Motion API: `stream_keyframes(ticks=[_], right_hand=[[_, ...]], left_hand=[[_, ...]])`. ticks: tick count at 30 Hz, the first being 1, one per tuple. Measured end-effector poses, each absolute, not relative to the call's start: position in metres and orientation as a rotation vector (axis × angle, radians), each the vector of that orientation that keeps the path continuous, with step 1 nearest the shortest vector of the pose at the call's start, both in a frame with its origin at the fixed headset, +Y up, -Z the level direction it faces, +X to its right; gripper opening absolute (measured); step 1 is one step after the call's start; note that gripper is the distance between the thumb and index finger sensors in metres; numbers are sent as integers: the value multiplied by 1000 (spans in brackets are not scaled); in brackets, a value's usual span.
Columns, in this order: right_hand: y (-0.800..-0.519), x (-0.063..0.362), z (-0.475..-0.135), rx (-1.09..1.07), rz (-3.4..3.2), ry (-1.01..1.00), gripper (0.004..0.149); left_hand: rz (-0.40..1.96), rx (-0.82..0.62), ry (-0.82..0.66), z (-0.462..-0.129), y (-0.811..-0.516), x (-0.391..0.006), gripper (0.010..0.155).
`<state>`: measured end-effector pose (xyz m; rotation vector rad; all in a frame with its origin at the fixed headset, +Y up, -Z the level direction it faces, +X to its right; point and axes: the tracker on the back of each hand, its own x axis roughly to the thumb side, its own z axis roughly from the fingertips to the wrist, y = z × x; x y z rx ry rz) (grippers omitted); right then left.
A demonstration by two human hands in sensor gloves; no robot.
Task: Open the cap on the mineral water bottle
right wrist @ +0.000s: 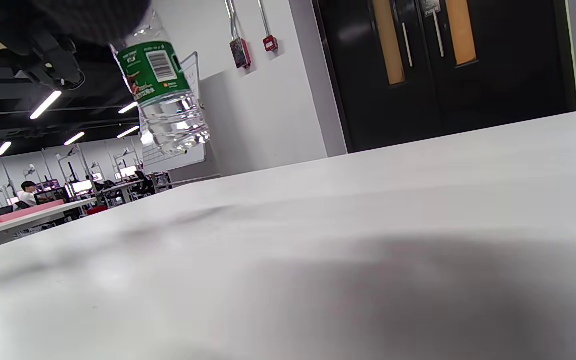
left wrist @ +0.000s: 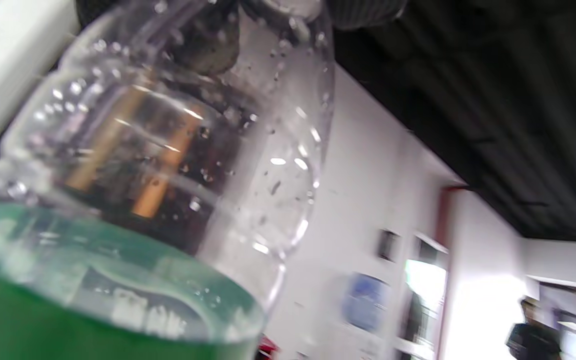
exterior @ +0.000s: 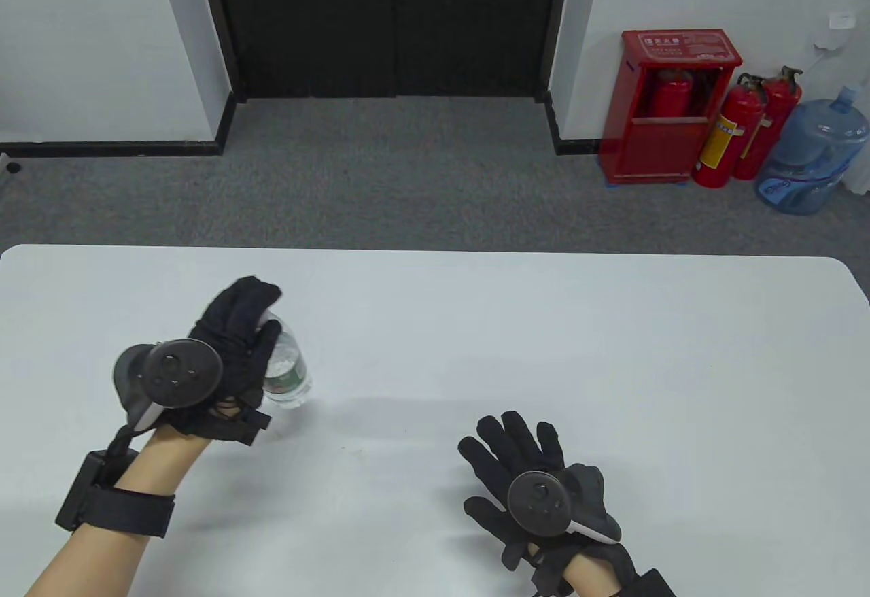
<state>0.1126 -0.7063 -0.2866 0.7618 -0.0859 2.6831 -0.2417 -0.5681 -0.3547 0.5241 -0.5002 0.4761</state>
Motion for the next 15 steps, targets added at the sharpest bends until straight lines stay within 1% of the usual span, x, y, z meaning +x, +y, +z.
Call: stream_keyframes(ticks=[2,3,5,9,11,13,15], right_hand=[[-704,111,-286,779,2663,-108,89],[-704,111,-286,787,2653,-117,92],[-703,109,-286,795,2581,-109,98],[-705,104,-285,804,2427,-62,105],[-709,104,-285,798,2350,-47,108],[-713,109,-286,771,2238,-19,104],[-716,112,-289,723,2083,10,102]], left_hand=[[462,522,-613,-338,-571,-203,52],[472,514,-648,-333,-573,-191,52],[499,468,-761,-318,-581,-155,51],[557,399,-912,-299,-597,-110,51],[600,386,-932,-294,-605,-97,51],[630,389,-952,-293,-608,-93,50],[635,357,-983,-291,-613,-89,50]])
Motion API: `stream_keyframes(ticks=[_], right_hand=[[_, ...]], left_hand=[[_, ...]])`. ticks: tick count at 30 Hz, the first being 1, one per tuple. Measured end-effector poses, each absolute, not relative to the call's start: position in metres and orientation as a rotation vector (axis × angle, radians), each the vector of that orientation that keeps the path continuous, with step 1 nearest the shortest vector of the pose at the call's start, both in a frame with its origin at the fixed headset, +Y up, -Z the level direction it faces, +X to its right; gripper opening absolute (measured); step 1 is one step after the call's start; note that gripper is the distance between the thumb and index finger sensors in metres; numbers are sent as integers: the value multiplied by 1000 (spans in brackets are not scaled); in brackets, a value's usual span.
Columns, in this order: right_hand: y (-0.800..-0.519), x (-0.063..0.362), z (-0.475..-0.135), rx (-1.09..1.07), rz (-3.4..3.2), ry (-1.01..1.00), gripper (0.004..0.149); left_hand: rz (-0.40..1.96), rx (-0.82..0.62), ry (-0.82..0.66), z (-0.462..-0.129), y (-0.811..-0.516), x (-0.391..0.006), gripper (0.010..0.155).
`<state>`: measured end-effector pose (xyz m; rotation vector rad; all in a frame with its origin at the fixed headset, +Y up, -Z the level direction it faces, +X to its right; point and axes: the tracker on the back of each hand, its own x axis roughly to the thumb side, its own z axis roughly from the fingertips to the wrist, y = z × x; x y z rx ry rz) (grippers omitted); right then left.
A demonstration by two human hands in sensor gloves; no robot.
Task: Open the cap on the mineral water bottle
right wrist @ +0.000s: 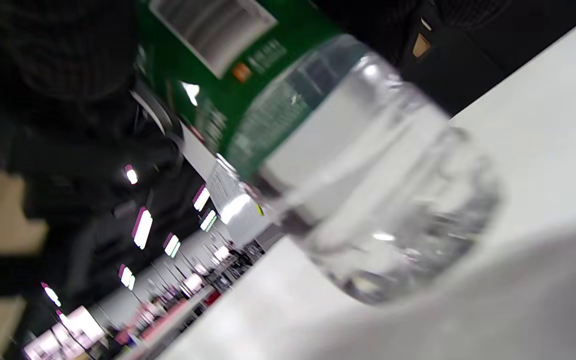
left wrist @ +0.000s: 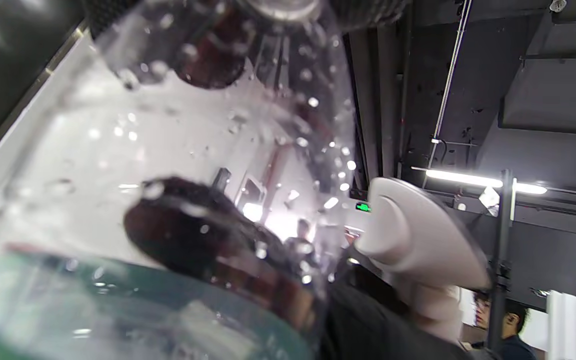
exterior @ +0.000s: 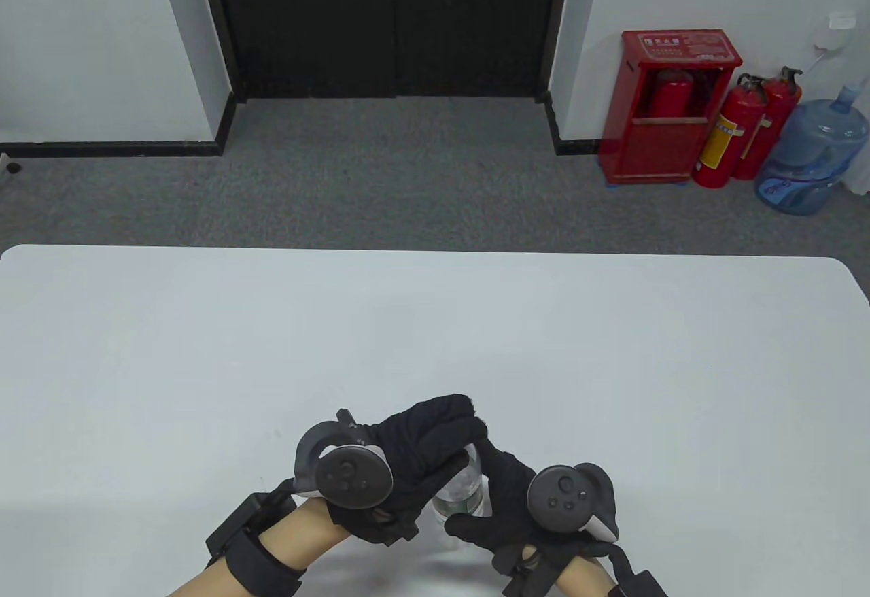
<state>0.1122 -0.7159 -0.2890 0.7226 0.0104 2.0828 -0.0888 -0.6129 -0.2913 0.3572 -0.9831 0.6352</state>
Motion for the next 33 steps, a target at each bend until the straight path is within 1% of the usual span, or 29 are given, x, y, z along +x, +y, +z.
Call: stream_keyframes(ticks=[3,5,10,12,16,18,20,22,24,25,28,31,32,33], right_hand=[[-716,109,-289,733,2059,39,104],[-716,108,-290,774,2082,-12,102],[-715,104,-286,794,2016,6,97],[-714,103,-285,795,2017,17,98],[-715,103,-284,806,2026,9,97],[-716,103,-283,809,2026,25,98],[-717,102,-283,810,2028,24,99],[-716,101,-282,830,2007,26,102],[-714,100,-279,851,1995,30,103],[-713,99,-279,851,1991,26,102],[-710,98,-276,855,1928,36,100],[-705,97,-272,865,1885,21,100],[-703,96,-271,876,1900,10,100],[-703,96,-270,886,1904,6,99]], left_hand=[[632,380,-995,-286,-616,-86,50],[632,386,-1001,-284,-617,-85,50],[685,330,-1001,-283,-618,-89,50],[678,314,-1018,-281,-617,-89,50],[567,234,-1096,-279,-608,-90,55],[515,246,-1113,-279,-599,-93,59],[378,249,-1129,-280,-586,-94,59],[132,352,-1155,-279,-571,-91,61],[-31,377,-1189,-277,-563,-85,60],[-75,395,-1191,-275,-560,-83,62],[-79,390,-1218,-272,-553,-75,64],[-150,534,-1229,-264,-553,-69,66],[-161,603,-1223,-260,-553,-66,67],[-160,605,-1216,-258,-553,-64,68]])
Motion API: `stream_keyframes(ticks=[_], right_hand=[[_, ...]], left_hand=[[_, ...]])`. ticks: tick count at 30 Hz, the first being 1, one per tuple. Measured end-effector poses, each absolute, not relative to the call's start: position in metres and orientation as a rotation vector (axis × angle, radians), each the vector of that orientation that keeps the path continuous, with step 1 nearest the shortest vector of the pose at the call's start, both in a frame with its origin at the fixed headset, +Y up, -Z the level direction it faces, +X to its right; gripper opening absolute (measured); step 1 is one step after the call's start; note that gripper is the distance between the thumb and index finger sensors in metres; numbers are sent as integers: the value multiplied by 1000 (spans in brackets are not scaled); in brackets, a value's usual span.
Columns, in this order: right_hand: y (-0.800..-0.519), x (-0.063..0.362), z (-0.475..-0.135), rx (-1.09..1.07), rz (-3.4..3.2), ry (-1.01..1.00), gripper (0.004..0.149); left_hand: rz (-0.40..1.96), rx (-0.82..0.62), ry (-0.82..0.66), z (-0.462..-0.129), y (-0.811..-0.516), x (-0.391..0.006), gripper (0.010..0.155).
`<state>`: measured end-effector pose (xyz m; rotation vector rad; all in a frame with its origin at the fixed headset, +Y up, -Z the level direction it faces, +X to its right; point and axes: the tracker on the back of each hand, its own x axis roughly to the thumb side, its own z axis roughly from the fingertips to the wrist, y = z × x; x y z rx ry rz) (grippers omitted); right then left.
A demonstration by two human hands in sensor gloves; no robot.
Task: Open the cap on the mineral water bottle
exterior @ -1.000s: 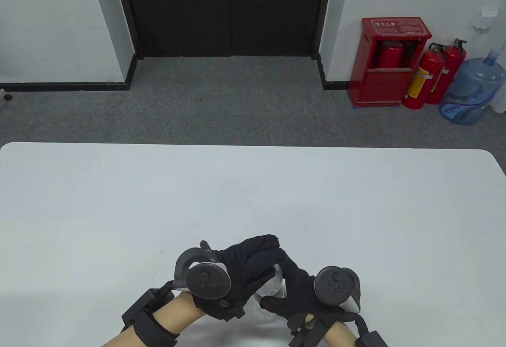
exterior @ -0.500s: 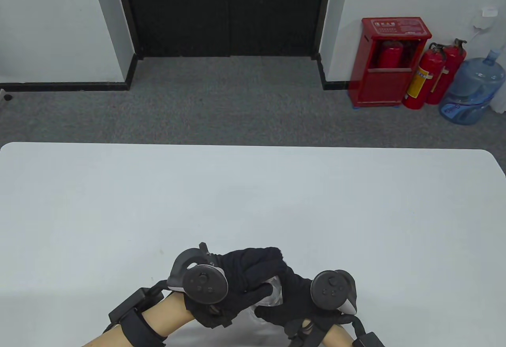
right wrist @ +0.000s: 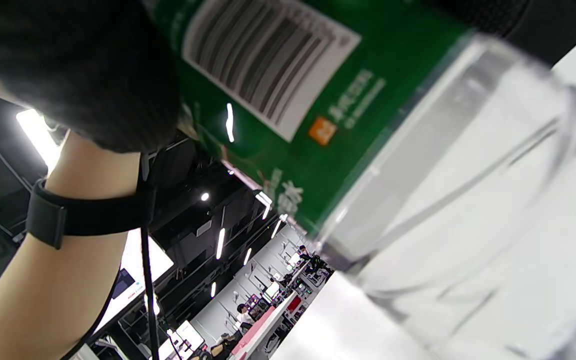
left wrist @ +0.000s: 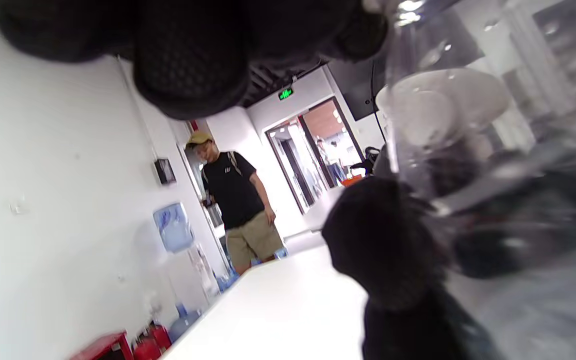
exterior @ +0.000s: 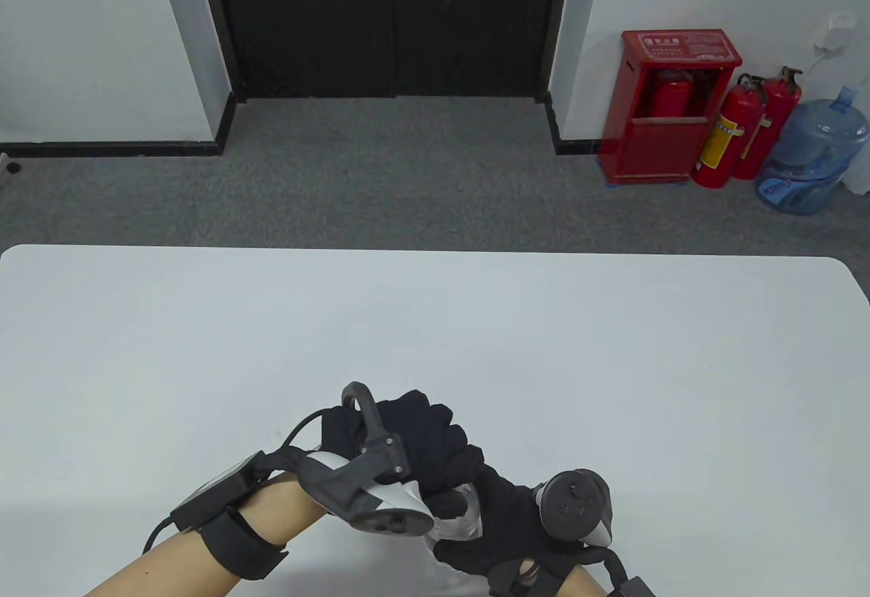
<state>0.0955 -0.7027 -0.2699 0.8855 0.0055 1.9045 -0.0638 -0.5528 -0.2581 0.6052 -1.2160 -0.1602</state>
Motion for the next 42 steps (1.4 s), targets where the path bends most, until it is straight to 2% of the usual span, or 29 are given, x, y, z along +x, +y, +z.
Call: stream_keyframes(ticks=[3,5,7,11,12,15,17,19,23,25,28,36,40,42], right_hand=[[-704,95,-267,878,1871,0,99],[-703,96,-268,863,1874,-22,100],[-703,98,-270,839,1884,-37,101],[-705,99,-269,834,1914,-48,101],[-705,100,-270,829,1904,-50,101],[-704,102,-270,842,1898,-63,101],[-702,104,-269,848,1887,-63,101],[-702,105,-269,873,1880,-52,101],[-704,104,-269,870,1883,-18,101],[-704,104,-269,871,1885,-21,99],[-705,102,-269,872,1883,-12,99],[-704,100,-267,883,1872,-20,100],[-707,98,-267,899,1896,-13,99],[-707,97,-266,907,1923,-12,99]], left_hand=[[-173,630,-1150,-251,-551,-56,68],[-219,642,-1047,-251,-548,-51,69],[-246,620,-872,-252,-545,-47,68],[-244,623,-802,-249,-544,-42,66],[-204,557,-825,-253,-544,-44,64],[120,319,-917,-265,-548,-55,59],[306,52,-1046,-273,-554,-63,59],[381,-62,-1085,-277,-557,-70,57],[476,-212,-1095,-282,-565,-79,63],[558,-281,-1098,-285,-568,-81,60],[617,-274,-1065,-287,-570,-83,58],[456,159,-923,-271,-559,-84,57],[400,320,-826,-266,-563,-83,56],[320,360,-829,-265,-566,-79,53]])
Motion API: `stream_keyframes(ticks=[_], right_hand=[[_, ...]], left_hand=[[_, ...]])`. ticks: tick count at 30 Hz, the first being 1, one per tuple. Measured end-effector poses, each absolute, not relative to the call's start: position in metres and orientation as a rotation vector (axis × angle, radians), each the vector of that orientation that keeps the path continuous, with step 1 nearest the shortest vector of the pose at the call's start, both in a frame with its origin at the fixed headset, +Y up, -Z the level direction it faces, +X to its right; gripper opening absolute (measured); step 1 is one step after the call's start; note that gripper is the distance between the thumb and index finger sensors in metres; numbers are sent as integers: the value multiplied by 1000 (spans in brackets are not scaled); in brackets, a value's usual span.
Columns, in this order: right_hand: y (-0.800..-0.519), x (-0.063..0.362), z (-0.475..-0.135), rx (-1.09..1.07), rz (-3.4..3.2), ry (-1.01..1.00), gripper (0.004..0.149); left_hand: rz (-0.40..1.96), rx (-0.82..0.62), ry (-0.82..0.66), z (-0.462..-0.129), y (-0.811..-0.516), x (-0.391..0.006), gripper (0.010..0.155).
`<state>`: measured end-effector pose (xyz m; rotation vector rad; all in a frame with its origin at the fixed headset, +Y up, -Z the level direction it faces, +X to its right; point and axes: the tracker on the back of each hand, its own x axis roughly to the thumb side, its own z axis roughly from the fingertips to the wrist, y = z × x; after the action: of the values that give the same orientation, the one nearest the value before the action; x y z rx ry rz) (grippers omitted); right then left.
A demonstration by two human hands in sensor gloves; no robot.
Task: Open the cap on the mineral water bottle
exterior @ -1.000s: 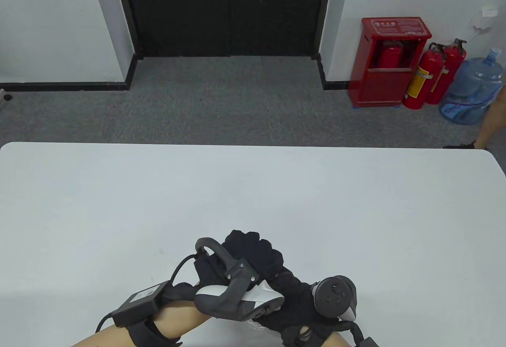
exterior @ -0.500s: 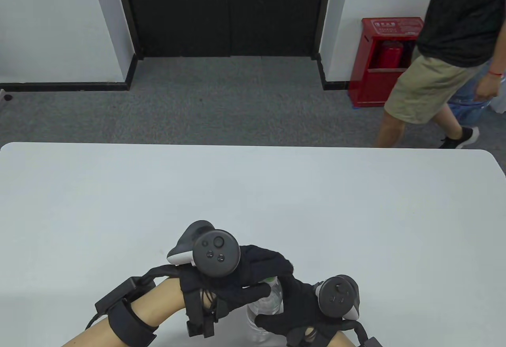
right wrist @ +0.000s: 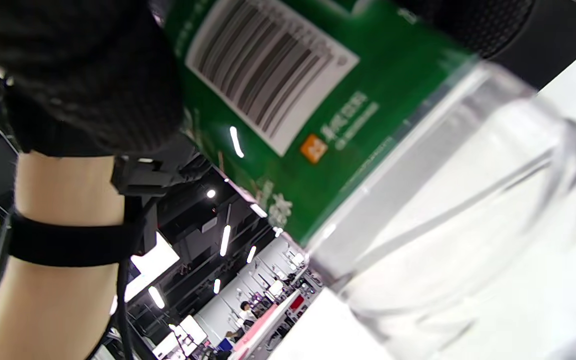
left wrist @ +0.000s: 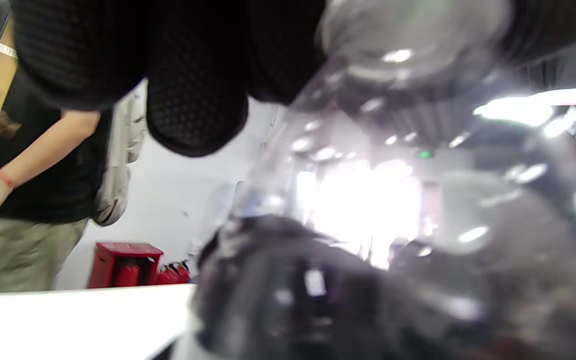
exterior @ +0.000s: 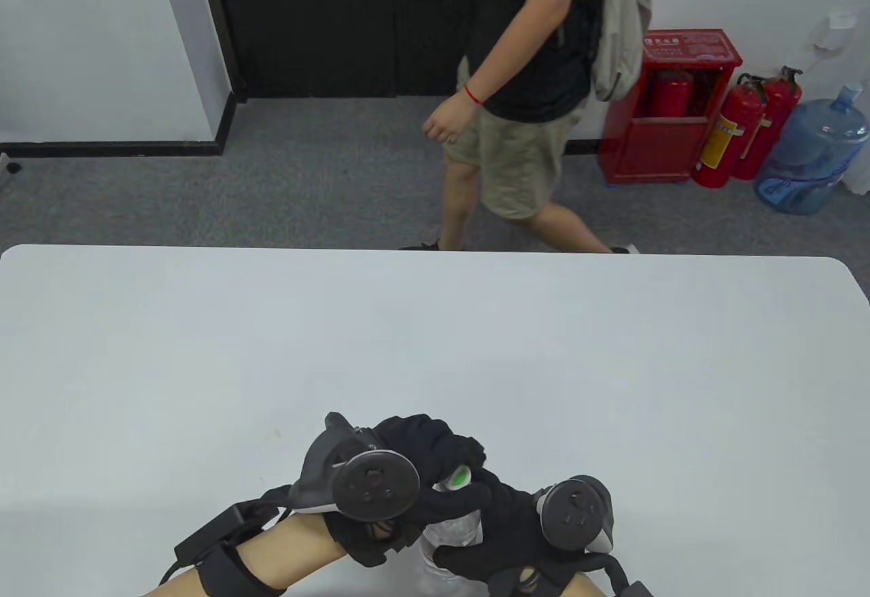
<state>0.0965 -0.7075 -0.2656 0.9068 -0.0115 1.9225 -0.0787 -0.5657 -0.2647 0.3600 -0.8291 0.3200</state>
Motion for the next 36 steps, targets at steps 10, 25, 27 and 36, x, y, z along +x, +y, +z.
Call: stream_keyframes(ticks=[10,25,27,36], right_hand=[[-702,105,-267,880,1849,-43,100],[-704,102,-267,881,1854,-12,100],[-705,103,-268,872,1857,-8,100],[-704,102,-267,891,1910,-24,99]], left_hand=[[936,-422,-1078,-296,-588,-94,60],[831,-219,-1015,-289,-588,-90,64],[761,-152,-987,-289,-585,-90,60],[613,86,-856,-283,-582,-88,65]])
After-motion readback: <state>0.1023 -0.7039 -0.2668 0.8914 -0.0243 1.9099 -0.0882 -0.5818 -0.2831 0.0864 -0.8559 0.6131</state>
